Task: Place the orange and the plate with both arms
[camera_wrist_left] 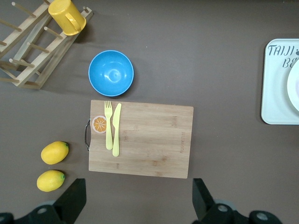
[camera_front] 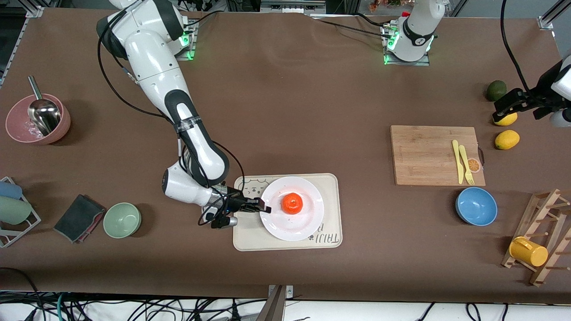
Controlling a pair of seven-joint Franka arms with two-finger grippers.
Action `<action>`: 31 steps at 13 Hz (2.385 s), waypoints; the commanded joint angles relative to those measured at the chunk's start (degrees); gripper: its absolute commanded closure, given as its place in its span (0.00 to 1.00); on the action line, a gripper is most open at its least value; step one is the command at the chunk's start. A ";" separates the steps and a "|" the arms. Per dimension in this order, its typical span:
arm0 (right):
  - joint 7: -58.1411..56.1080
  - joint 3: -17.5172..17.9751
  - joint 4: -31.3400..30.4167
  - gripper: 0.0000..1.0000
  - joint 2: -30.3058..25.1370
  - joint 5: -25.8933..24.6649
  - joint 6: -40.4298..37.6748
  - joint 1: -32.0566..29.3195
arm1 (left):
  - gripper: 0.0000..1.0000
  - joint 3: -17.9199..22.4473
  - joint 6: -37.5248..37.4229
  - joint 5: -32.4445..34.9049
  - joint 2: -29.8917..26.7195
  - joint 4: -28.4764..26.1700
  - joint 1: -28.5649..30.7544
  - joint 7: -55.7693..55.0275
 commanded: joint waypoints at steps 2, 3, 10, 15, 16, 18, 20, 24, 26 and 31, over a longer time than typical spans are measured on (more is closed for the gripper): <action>0.54 -0.21 1.47 0.00 -0.31 -8.96 1.34 0.22 | 0.00 0.04 -0.19 -1.63 0.54 1.30 0.07 1.00; 0.63 -0.21 1.55 0.00 -0.58 -13.35 1.35 0.14 | 0.00 0.04 -0.19 -1.63 0.54 1.30 0.07 1.00; 8.60 -1.97 1.03 0.00 -5.50 -42.96 -0.49 1.10 | 0.00 0.04 -0.19 -1.63 0.63 1.30 0.07 1.09; 20.66 -3.80 1.38 0.00 -13.83 -66.81 -20.40 1.10 | 0.00 0.04 -0.19 -1.63 0.54 1.30 0.07 1.09; 20.67 -5.64 1.38 0.00 -15.85 -67.53 -25.41 1.10 | 0.00 0.04 -0.19 -1.63 0.54 1.30 0.07 1.09; 20.58 -10.73 1.47 0.00 -20.16 -67.63 -37.27 1.19 | 0.00 0.04 -0.19 -1.63 0.54 1.30 0.07 1.09; 20.58 -15.04 1.55 0.00 -24.38 -67.80 -44.93 1.28 | 0.00 0.04 -0.10 -1.63 0.63 1.30 0.07 1.18; 19.88 -19.46 -4.84 0.00 -36.23 -67.71 -47.87 -1.24 | 0.00 0.04 -0.10 -1.63 0.54 1.30 0.07 1.09; 19.96 -19.20 -5.74 0.00 -42.03 -67.45 -47.97 -6.43 | 0.00 -0.04 -0.10 -1.63 0.63 1.30 0.07 1.18; 20.75 -0.85 -20.71 0.00 -57.49 -72.54 -49.90 -22.34 | 0.00 0.04 -0.10 -1.63 0.63 1.30 0.15 1.18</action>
